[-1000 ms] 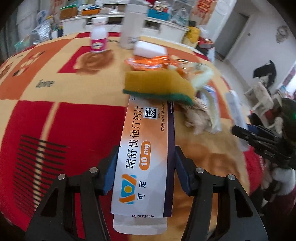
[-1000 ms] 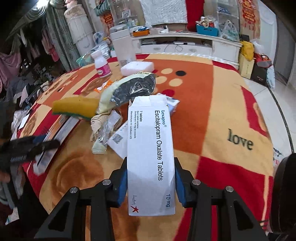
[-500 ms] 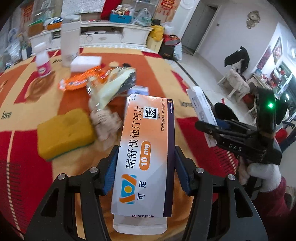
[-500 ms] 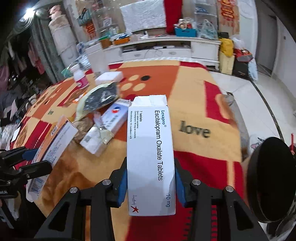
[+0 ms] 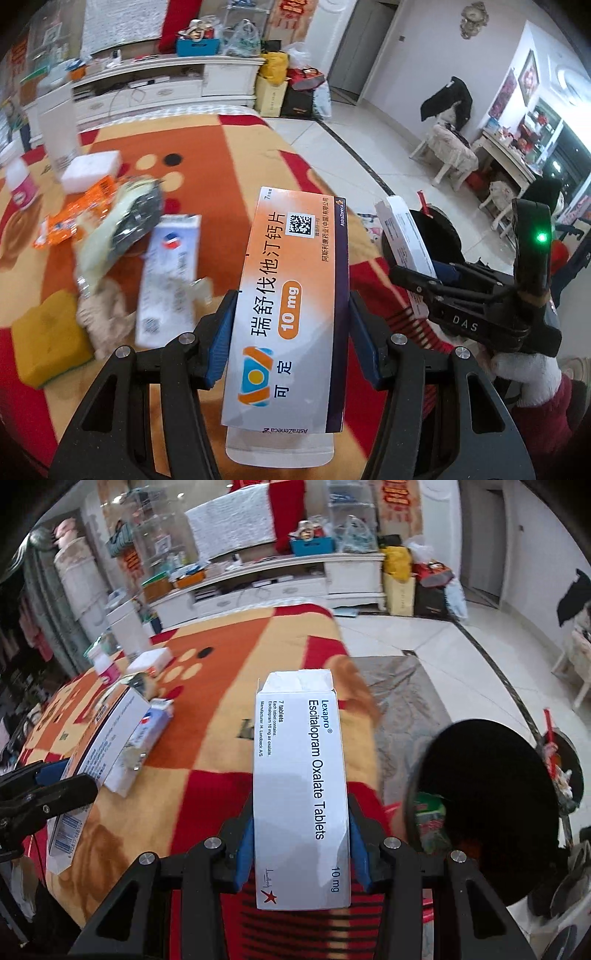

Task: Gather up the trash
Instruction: 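Carry both held medicine boxes over the black trash bin, then open both tools to drop the medicine boxes into the bin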

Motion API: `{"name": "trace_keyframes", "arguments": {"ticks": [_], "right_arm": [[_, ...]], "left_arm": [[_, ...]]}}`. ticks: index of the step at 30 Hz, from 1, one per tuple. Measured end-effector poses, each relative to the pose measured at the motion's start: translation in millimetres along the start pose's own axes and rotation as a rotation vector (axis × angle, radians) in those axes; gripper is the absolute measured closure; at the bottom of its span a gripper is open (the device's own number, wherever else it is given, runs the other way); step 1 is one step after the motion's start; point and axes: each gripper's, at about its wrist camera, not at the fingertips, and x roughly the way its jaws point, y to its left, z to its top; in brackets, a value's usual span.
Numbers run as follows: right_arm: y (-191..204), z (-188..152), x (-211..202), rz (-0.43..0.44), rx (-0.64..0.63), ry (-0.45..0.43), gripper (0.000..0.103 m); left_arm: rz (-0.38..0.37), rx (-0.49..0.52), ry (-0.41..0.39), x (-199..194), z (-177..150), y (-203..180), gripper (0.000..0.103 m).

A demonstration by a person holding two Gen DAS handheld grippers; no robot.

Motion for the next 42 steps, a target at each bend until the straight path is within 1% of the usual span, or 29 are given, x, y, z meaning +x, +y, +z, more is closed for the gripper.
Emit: {"name": "trace_keyframes", "arguments": {"ticks": [15,21,31,36,42], "right_arm": [[-61.4,-7.0,-8.0,-0.073,0.098,-0.003,0.061],[-85.1,-10.6,-9.5,-0.106,0.134,0.003,0.061],[-125.2,-19.0,-12.5,-0.164,0.191,0.015,0.061],[-142.2,-22.0,-9.7,-0.184,0.220,0.027,0.061],[-161.5,-30.1,-6.1,-0.207,0.257,0.042,0.061]], "left_arm": [[-0.037,0.052,0.038,52.3,27.2,-42.0,0.047],[-0.059,0.080,0.048,68.6,31.9,-62.5,0.047],[-0.118,0.092,0.097,100.1,38.1,-90.1,0.047],[-0.151,0.114,0.122,116.0,41.4,-110.5,0.047],[-0.192,0.117,0.148,130.8,46.6,-130.5,0.047]]}}
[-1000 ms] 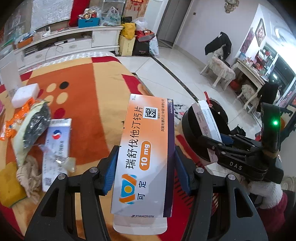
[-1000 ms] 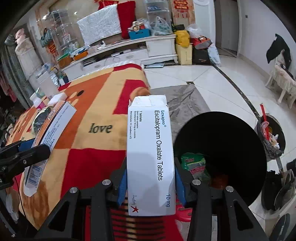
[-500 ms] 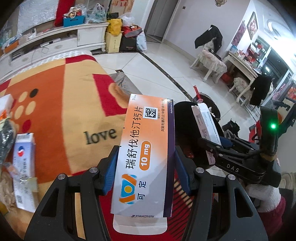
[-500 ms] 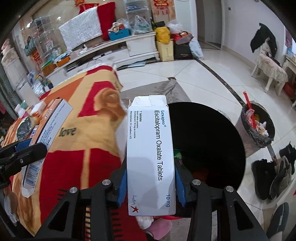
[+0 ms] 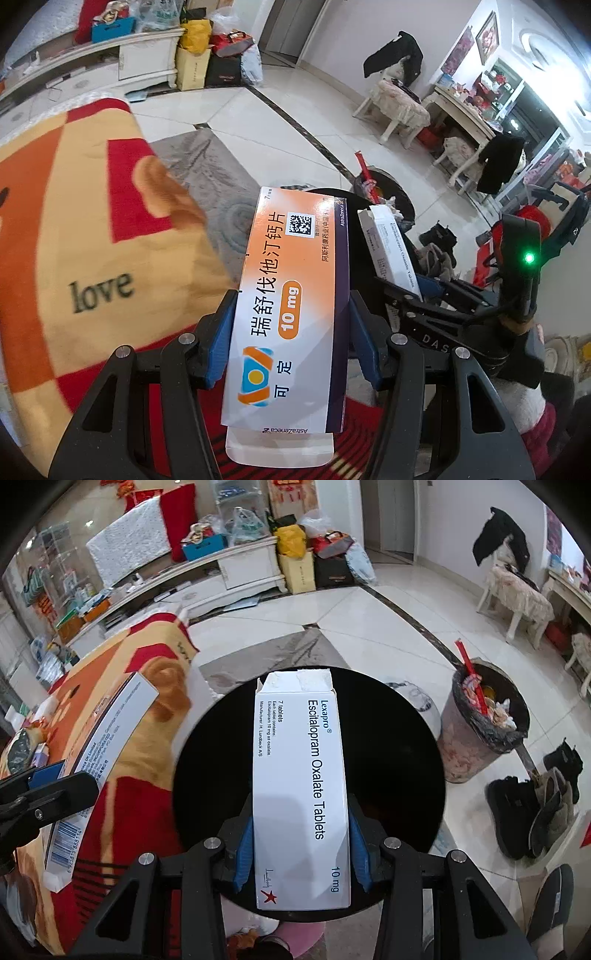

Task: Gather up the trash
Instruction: 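Open both tools to drop the medicine boxes into the bin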

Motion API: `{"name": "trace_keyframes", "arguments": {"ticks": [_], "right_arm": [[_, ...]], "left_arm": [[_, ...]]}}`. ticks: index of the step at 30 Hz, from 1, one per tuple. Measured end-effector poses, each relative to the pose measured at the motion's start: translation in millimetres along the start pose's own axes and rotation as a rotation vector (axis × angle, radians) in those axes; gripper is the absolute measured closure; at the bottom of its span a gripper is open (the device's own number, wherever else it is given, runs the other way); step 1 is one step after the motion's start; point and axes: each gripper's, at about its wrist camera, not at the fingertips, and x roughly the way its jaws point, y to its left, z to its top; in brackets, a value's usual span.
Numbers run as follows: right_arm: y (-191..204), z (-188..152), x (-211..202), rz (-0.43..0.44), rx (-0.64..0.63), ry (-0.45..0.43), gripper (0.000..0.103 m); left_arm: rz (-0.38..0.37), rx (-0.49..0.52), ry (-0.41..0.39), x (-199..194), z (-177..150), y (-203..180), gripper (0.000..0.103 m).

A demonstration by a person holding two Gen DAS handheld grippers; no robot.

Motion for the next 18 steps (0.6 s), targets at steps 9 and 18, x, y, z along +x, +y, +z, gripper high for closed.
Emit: {"name": "trace_keyframes", "arguments": {"ticks": [9,18], "right_arm": [[-25.7,-0.9,4.2,-0.042,0.066,0.004,0.059],[-35.0,-3.9,5.0,-0.065,0.099,0.008,0.054]], "left_arm": [[-0.051,-0.006,0.021,23.5,8.7,-11.1,0.046],[-0.061,-0.001,0.042,31.8,8.4,-11.8,0.037]]}}
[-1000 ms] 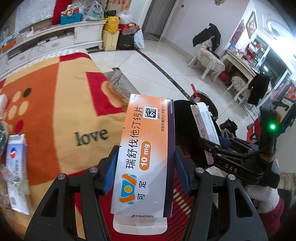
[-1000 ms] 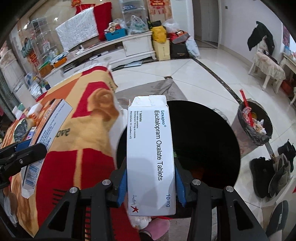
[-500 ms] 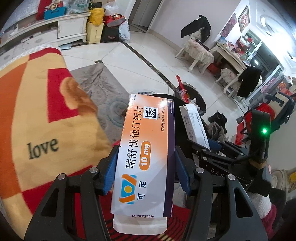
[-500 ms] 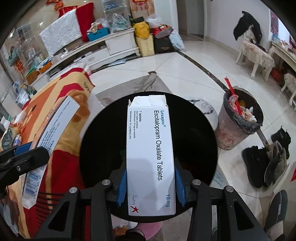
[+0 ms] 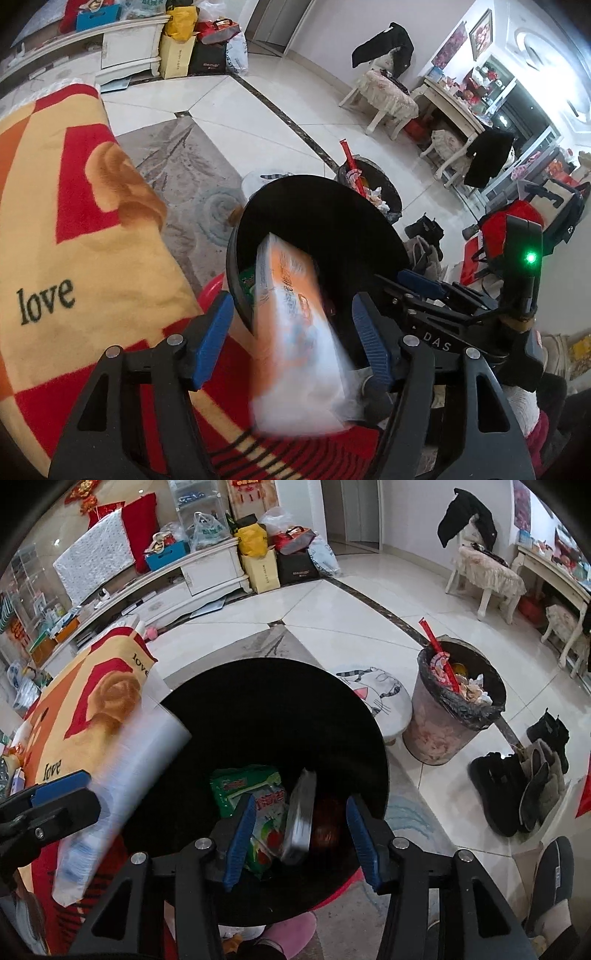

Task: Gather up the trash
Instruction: 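Open both tools to drop the medicine boxes into the bin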

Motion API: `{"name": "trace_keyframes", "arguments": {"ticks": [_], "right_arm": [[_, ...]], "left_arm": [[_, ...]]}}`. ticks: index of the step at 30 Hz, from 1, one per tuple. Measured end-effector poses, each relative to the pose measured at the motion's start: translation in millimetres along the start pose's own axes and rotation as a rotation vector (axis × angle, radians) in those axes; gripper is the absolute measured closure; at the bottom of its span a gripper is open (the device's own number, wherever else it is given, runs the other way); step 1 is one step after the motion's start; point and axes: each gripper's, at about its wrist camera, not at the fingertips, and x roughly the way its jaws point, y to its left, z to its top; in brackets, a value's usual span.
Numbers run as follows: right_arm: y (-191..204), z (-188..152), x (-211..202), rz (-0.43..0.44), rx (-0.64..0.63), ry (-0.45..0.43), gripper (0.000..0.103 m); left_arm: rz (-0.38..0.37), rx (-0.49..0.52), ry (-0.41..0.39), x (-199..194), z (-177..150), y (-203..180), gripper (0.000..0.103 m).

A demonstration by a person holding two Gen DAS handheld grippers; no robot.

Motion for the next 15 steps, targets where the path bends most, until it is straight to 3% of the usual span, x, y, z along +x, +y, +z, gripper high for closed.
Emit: {"name": "trace_keyframes", "arguments": {"ticks": [15], "right_arm": [[11.5,-5.8,-3.9,0.017,-0.008,0.004,0.054]], "left_arm": [[0.099,0.021,-0.042,-20.5,-9.9,11.3,0.036]]}}
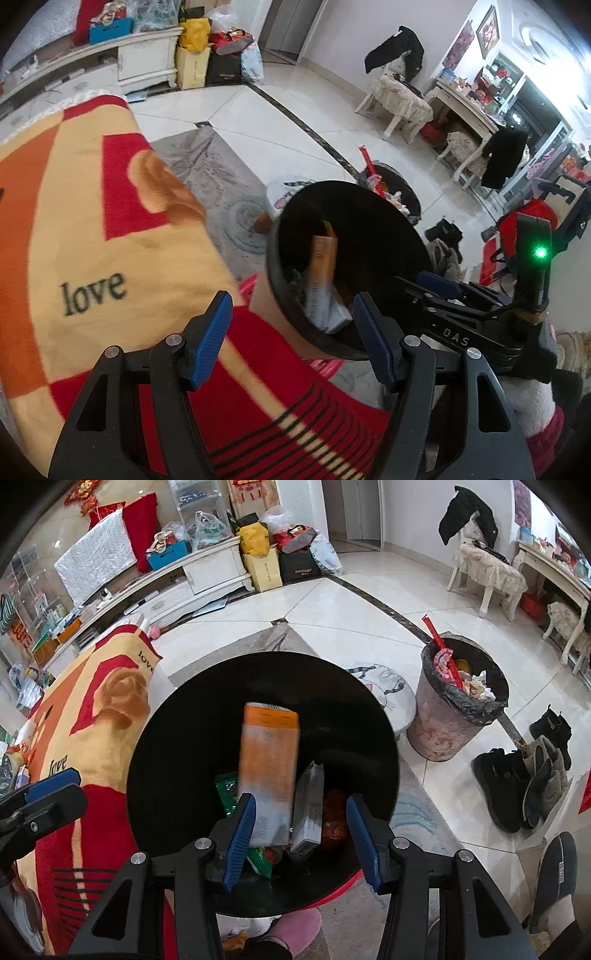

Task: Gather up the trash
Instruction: 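Open both tools to drop the medicine boxes into the bin, then move both tools back over the table toward the sponge and white-blue box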

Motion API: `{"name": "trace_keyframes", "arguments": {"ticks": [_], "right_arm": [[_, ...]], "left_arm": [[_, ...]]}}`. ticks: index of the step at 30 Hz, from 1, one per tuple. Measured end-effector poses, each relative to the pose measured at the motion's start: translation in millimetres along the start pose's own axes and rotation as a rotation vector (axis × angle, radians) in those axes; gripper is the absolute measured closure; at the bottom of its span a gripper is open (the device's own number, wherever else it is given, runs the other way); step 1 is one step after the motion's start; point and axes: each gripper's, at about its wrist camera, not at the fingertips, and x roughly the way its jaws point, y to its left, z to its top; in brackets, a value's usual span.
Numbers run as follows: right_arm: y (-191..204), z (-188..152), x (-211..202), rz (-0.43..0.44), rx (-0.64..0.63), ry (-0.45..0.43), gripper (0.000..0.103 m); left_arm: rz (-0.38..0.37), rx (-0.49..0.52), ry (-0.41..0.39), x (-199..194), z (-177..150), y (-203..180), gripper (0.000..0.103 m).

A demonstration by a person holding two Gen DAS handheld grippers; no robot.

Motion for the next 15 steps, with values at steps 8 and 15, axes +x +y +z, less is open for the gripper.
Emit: {"name": "trace_keyframes", "arguments": {"ticks": [8,15], "right_arm": [[27.7,-1.9,-5.9,0.031,-0.033,-0.007,0.054],[69.0,-3.7,-8.7,0.084,-0.088,-0.008,0.054]], "left_arm": [[0.074,-0.002,-0.045,-25.2,-12.5,14.2,0.036],[0.135,-0.031,-0.080,-54.3,-25.2,41.4,0.036]]}}
